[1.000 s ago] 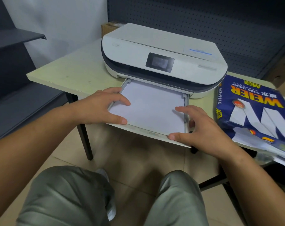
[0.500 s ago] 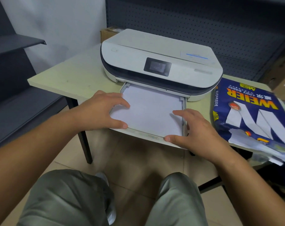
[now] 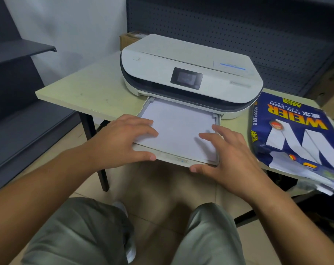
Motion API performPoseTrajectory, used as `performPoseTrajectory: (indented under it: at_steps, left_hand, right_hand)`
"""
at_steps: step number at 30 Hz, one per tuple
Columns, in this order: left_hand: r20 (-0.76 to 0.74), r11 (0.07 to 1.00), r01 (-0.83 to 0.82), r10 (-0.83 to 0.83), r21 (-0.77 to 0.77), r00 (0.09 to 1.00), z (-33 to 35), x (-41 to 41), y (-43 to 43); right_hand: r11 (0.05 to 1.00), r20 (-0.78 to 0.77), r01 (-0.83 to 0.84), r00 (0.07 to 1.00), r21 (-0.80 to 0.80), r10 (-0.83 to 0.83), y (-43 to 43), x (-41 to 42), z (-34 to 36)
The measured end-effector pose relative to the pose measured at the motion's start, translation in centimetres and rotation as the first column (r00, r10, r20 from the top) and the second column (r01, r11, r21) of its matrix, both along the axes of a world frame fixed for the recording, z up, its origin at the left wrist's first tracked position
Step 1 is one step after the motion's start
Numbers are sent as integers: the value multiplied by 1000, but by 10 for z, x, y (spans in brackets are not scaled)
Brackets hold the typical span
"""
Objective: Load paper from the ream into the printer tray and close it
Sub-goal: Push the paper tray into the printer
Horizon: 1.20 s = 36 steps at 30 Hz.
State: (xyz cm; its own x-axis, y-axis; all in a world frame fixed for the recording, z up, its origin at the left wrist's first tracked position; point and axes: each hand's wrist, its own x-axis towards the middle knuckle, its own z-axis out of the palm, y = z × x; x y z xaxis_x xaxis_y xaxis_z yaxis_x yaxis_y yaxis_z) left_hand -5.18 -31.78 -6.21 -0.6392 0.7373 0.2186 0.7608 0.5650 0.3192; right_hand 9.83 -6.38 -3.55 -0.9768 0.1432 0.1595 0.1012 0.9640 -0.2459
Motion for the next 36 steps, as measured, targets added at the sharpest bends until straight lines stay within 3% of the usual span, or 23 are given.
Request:
performPoseTrajectory:
  at_steps: [5, 13, 23, 36]
  left_hand:
    - [-153, 999, -5, 13, 54, 988, 3, -5, 11]
    - [-187, 985, -53, 84, 165, 979, 1, -25, 37]
    - [-303, 982, -24, 81, 187, 950, -1, -68, 71]
    - [-577, 999, -48, 35, -7, 816, 14, -113, 93]
  right_hand:
    - [998, -96, 10, 995, 66, -4, 3, -12, -4]
    - [997, -187, 60, 981, 45, -50, 22, -44, -10]
    - [985, -347, 138, 933, 106, -94, 46, -84, -19]
    - [928, -366, 152, 930, 341, -18, 65, -122, -16]
